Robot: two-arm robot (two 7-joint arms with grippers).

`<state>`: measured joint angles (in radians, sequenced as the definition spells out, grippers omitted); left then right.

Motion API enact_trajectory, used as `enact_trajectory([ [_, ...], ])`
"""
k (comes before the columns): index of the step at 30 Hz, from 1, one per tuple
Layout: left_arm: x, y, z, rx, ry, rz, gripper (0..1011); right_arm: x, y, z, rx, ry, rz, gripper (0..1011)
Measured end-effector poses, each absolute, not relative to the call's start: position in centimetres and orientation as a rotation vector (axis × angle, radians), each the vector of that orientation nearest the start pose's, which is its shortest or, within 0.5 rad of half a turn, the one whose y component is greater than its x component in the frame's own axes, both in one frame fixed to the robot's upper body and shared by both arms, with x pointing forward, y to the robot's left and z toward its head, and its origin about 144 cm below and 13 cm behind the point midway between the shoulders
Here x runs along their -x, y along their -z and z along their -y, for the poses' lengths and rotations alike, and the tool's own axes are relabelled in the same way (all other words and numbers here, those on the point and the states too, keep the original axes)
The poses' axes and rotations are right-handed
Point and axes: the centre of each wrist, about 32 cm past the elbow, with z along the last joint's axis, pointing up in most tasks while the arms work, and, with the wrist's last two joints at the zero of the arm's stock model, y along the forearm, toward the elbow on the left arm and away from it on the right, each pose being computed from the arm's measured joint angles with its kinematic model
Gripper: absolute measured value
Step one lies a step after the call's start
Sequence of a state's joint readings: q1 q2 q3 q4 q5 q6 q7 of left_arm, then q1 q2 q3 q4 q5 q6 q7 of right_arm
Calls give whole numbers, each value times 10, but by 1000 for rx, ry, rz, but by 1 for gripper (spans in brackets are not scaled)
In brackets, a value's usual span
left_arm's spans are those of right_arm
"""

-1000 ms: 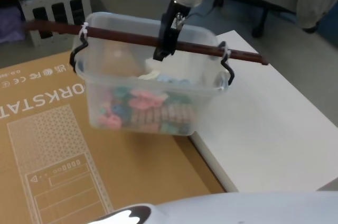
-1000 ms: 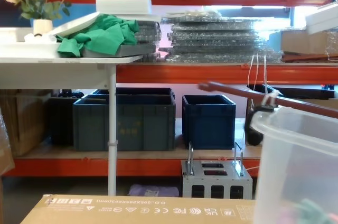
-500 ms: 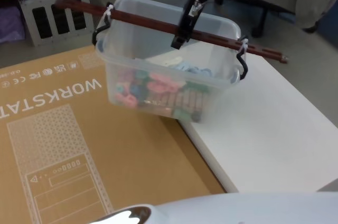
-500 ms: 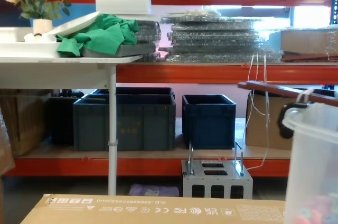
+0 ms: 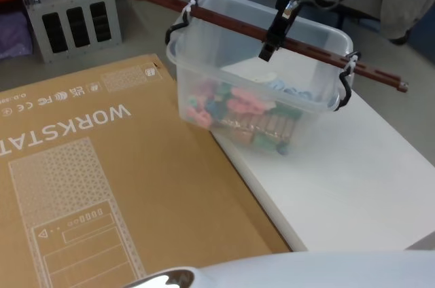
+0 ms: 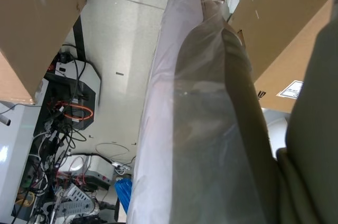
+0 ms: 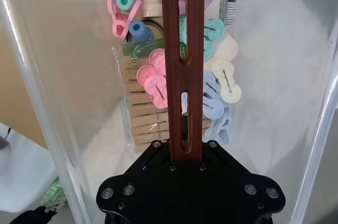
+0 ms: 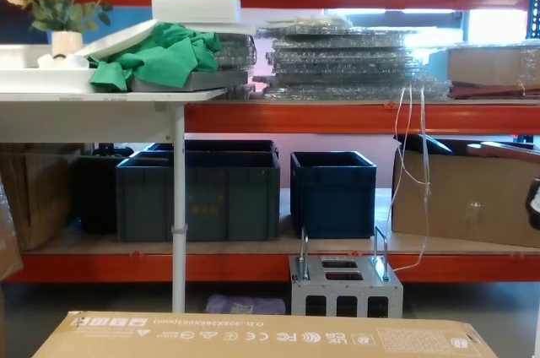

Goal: Use one hand to grasp the basket and place it at the designated location.

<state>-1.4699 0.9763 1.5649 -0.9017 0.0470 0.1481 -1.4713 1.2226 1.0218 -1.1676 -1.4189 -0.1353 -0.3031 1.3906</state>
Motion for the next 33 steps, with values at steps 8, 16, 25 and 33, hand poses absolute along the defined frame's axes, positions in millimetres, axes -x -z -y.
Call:
enact_trajectory([
  [8,-616,-1395,-497,-1629,-176,-168,0,-579,-1407,388,1386,-265,620,0],
  [16,-616,-1394,-498,-1630,-177,-170,0,-572,-1400,419,1415,-184,515,0],
  [25,-616,-1394,-497,-1629,-176,-169,0,-564,-1393,444,1440,-113,419,0],
  [33,-616,-1394,-497,-1629,-176,-169,0,-559,-1389,461,1448,-57,336,0],
])
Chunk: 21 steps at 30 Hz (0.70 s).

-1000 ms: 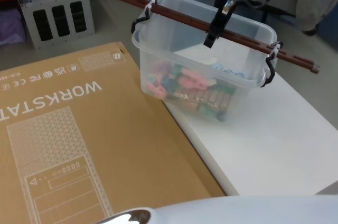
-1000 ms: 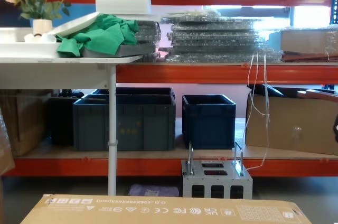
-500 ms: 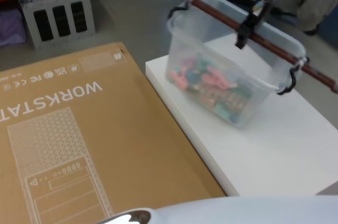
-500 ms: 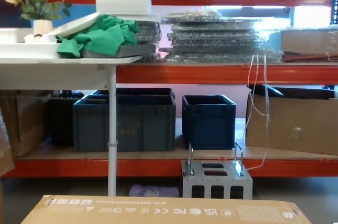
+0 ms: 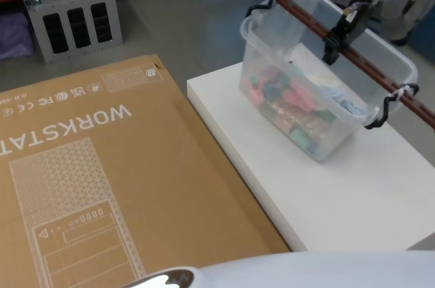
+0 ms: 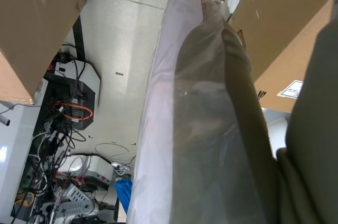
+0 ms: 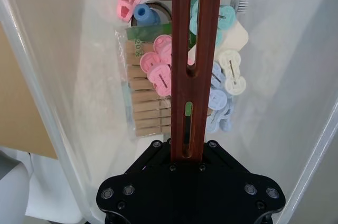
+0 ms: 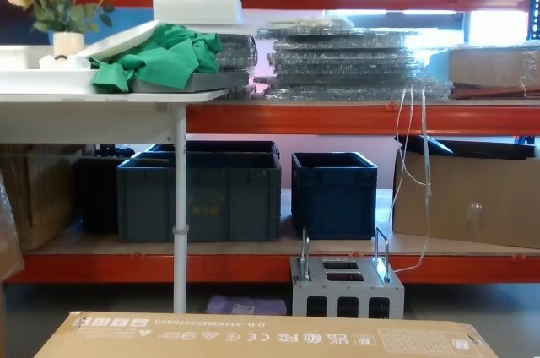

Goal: Use one hand to grasp the basket and place it at the designated location.

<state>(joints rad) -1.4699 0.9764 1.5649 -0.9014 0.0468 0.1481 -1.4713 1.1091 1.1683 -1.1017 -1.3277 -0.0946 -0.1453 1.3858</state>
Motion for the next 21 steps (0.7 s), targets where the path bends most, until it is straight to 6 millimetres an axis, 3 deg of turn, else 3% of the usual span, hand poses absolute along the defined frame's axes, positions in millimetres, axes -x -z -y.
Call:
enact_trajectory([
  [6,-616,-1394,-497,-1629,-176,-168,0,-558,-1384,472,1449,-28,284,0],
  [21,-616,-1394,-497,-1629,-176,-169,0,-562,-1379,474,1456,-3,226,0],
])
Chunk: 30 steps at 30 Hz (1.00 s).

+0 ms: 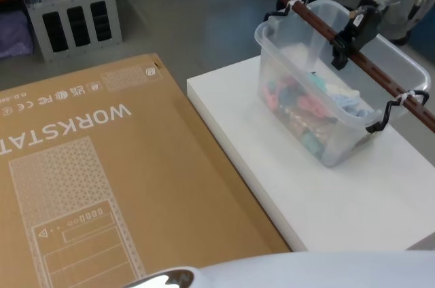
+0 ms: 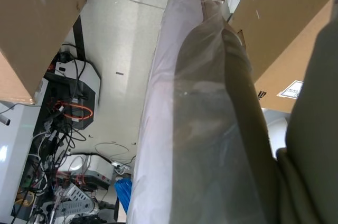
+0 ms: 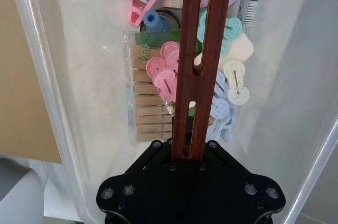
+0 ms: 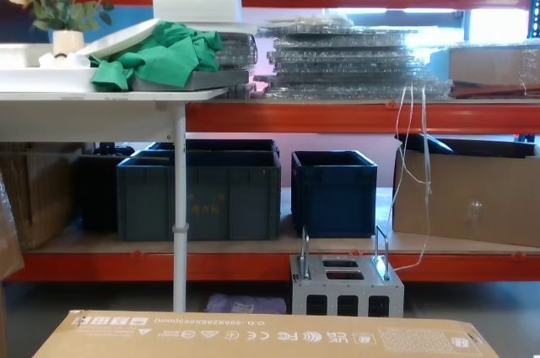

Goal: Use one hand to grasp the basket and place it at the designated location.

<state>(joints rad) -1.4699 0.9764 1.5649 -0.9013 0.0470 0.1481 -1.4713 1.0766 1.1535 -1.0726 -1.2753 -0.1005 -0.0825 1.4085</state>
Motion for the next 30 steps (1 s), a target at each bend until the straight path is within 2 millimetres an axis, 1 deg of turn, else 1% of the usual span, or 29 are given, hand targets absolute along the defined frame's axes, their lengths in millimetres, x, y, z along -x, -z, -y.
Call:
enact_trajectory([
  [6,-616,-1394,-497,-1629,-176,-169,0,-568,-1373,470,1466,3,190,0],
  [17,-616,-1394,-497,-1629,-176,-169,0,-580,-1365,460,1472,-8,182,0],
  [30,-616,-1394,-497,-1629,-176,-168,0,-587,-1359,459,1473,-20,159,0],
])
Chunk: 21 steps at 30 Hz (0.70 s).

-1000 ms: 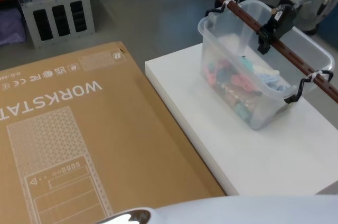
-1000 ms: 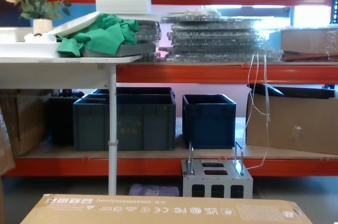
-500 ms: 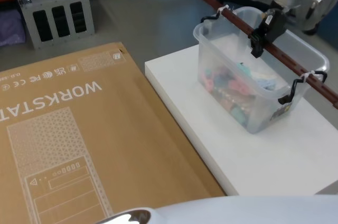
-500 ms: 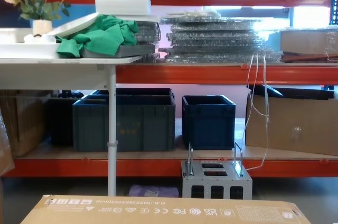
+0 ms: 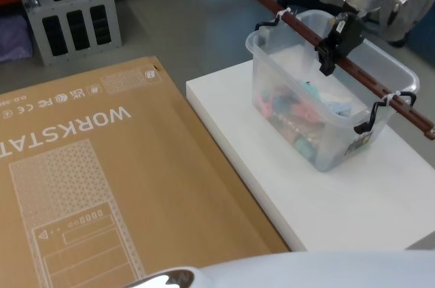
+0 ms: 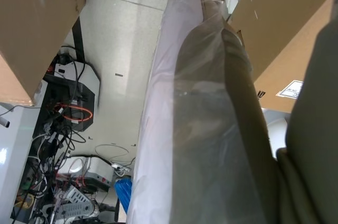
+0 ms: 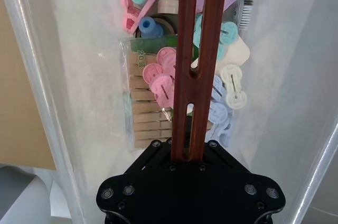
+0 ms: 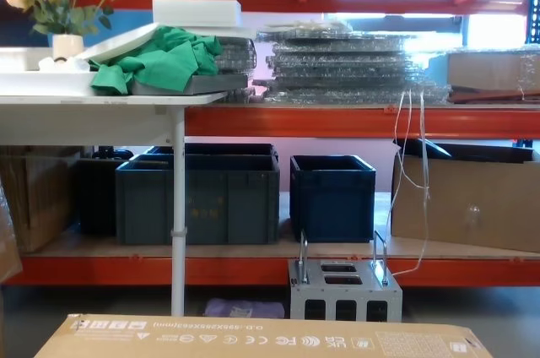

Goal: Use one hand to grasp the basket and place it at the designated location.

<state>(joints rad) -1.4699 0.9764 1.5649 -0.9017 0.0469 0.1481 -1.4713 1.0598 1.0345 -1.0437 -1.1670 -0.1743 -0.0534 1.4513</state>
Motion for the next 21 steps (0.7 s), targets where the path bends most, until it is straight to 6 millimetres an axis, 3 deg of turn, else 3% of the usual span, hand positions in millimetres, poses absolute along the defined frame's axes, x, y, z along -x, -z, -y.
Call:
enact_trajectory([
  [8,-616,-1394,-497,-1629,-176,-169,0,-589,-1357,462,1472,-14,154,185],
  [12,-616,-1394,-497,-1629,-176,-169,0,-589,-1357,462,1474,-11,158,351],
  [16,-616,-1394,-497,-1629,-176,-169,0,-588,-1357,462,1474,-10,160,430],
  [19,-616,-1394,-497,-1629,-176,-169,0,-588,-1356,462,1474,-10,160,574],
  [21,-616,-1394,-497,-1629,-176,-169,0,-588,-1357,463,1473,-10,161,610],
])
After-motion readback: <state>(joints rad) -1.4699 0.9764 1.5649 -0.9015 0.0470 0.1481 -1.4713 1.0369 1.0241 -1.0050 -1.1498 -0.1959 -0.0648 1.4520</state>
